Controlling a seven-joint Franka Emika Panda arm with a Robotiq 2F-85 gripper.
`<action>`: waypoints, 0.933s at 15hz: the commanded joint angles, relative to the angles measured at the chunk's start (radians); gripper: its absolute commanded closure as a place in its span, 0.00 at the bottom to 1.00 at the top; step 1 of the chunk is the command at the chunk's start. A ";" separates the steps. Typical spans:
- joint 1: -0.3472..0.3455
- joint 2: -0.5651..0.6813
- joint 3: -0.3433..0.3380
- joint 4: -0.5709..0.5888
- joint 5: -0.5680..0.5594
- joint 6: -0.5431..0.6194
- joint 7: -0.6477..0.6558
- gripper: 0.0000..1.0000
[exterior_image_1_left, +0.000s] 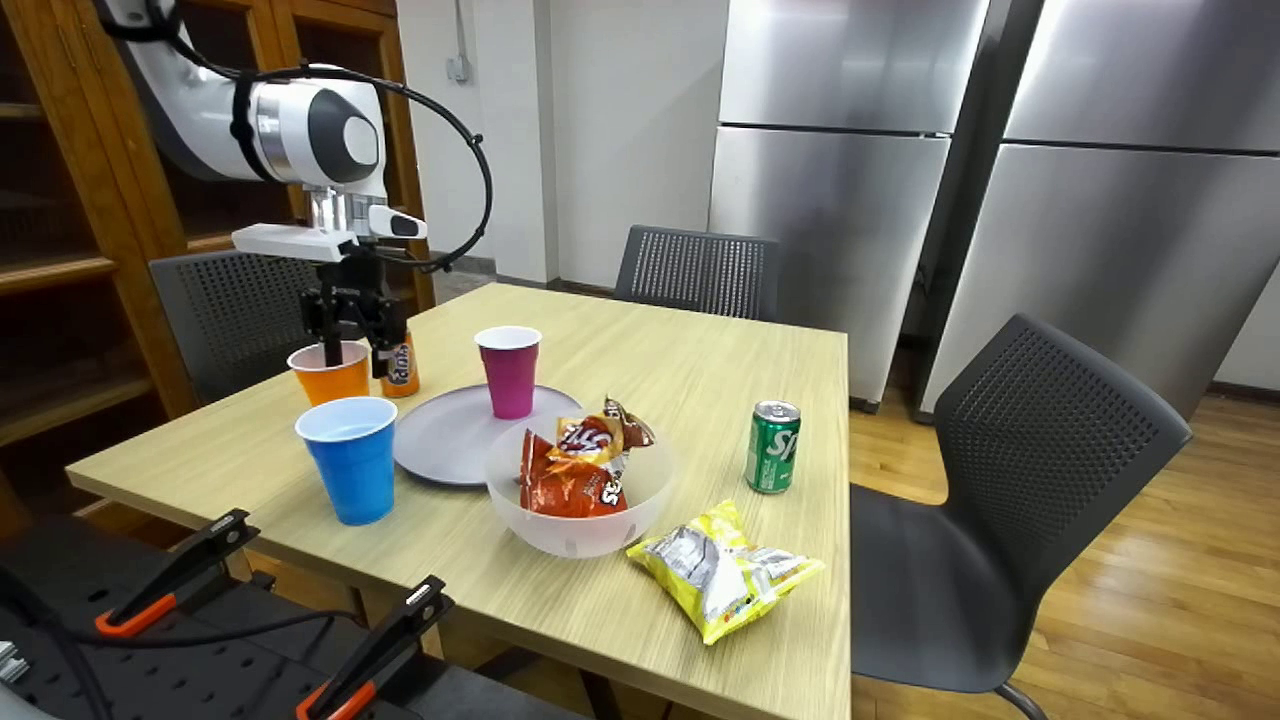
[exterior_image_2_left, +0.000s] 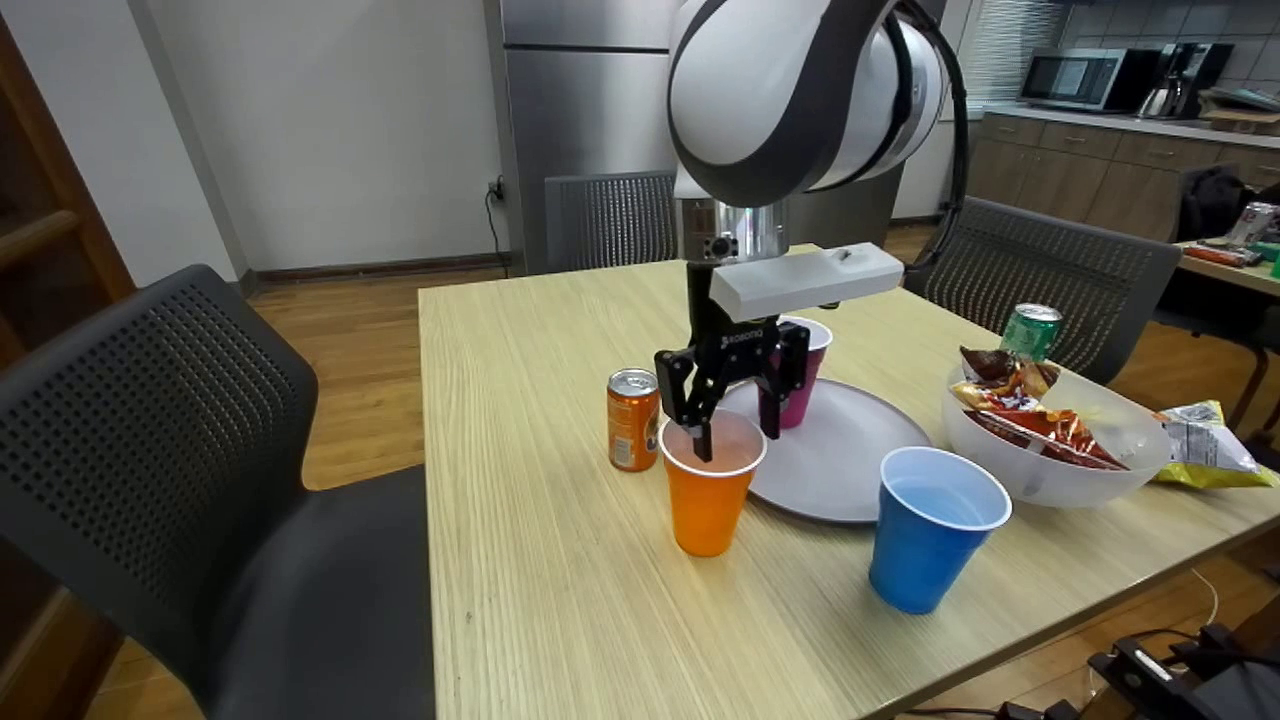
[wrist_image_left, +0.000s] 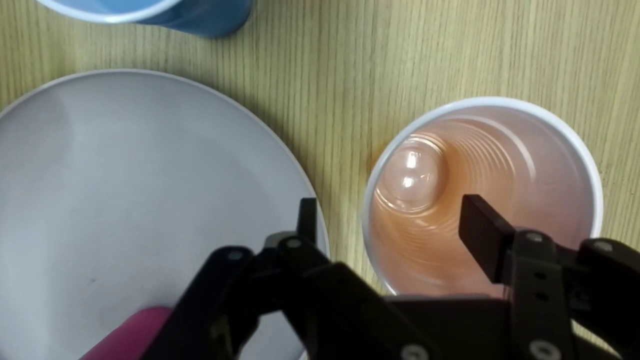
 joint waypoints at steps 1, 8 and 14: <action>-0.028 -0.011 0.032 -0.018 0.044 0.008 -0.050 0.57; -0.030 -0.016 0.034 -0.027 0.078 -0.006 -0.065 1.00; -0.032 -0.054 0.041 -0.059 0.096 0.009 -0.072 0.99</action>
